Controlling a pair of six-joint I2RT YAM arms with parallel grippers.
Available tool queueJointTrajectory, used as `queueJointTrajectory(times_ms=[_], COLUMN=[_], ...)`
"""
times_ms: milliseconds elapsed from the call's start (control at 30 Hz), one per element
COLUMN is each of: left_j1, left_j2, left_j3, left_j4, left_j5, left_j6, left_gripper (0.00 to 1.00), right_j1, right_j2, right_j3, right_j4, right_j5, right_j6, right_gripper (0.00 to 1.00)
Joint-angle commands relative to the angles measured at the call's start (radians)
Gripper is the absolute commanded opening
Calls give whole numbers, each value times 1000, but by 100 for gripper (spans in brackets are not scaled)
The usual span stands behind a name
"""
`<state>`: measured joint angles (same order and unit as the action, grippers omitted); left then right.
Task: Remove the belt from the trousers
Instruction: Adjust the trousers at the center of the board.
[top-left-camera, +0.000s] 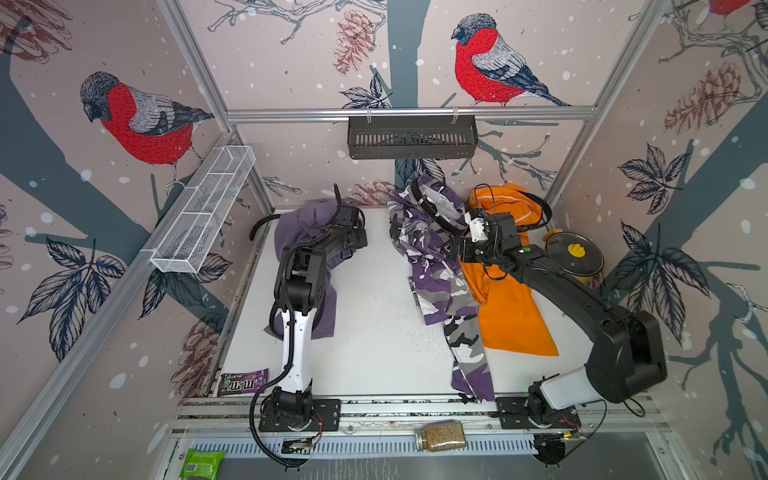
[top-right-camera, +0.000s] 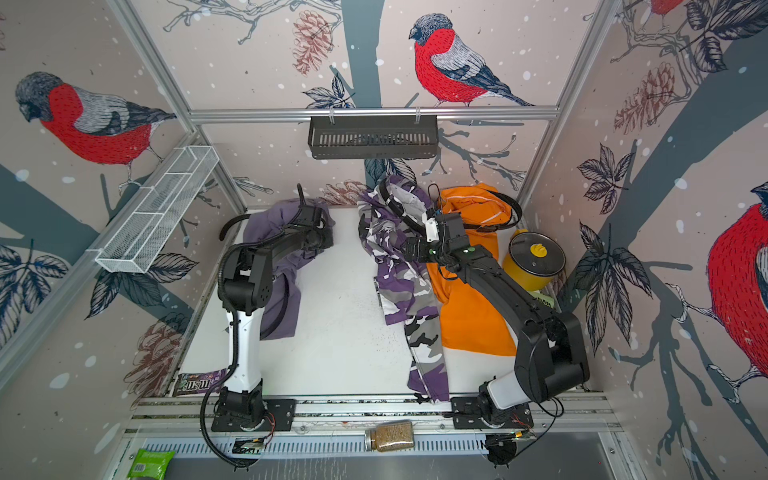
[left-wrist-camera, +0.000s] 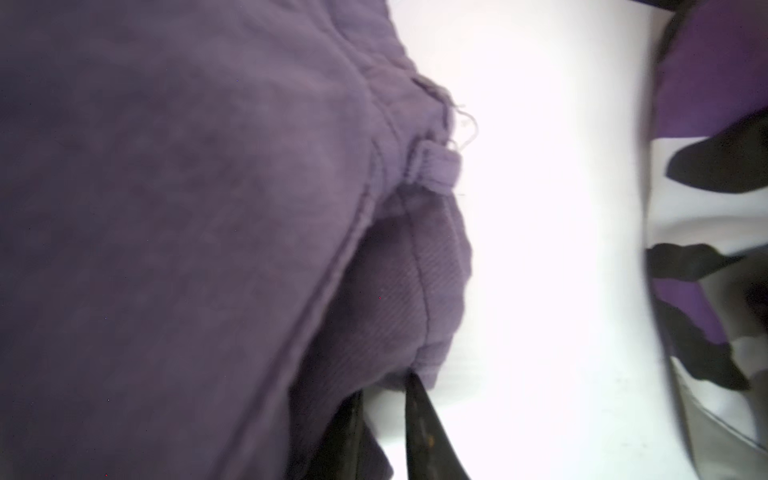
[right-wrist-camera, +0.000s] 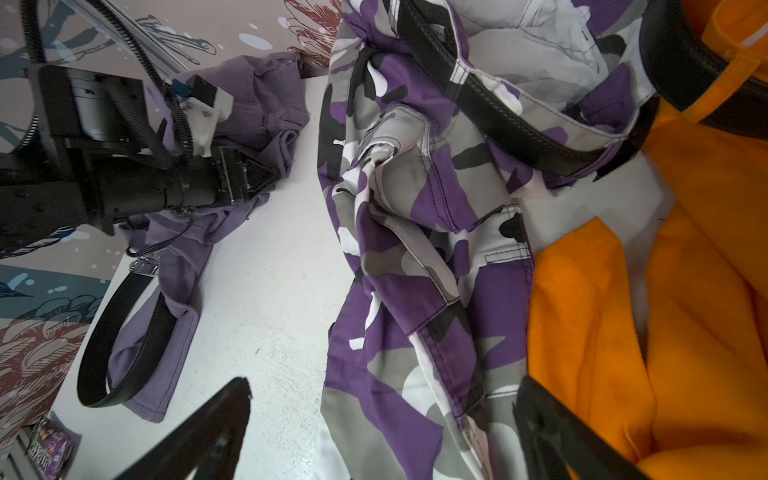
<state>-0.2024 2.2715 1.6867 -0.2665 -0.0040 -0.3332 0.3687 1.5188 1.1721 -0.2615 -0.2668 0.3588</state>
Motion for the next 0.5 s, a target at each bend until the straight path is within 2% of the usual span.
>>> queueJointTrajectory(times_ms=[0, 133, 200, 333, 467], left_j1=[1, -3, -15, -69, -124], left_j2=[-9, -4, -27, -124, -231], left_j3=[-5, -13, -36, -116, -189], left_j4=[-9, 0, 23, 97, 150], left_j5=[-29, -4, 22, 43, 65], left_j6=[-17, -39, -42, -35, -47], left_gripper=[21, 25, 36, 70, 77], right_j1=[-8, -27, -31, -37, -44], right_j2=[74, 262, 377, 583, 756], right_j3=[58, 240, 369, 604, 835], right_j4=[52, 14, -8, -55, -137], right_j5=[60, 129, 153, 157, 142], right_j6=[-41, -117, -165, -244, -295], right_gripper=[100, 99, 100, 99, 100])
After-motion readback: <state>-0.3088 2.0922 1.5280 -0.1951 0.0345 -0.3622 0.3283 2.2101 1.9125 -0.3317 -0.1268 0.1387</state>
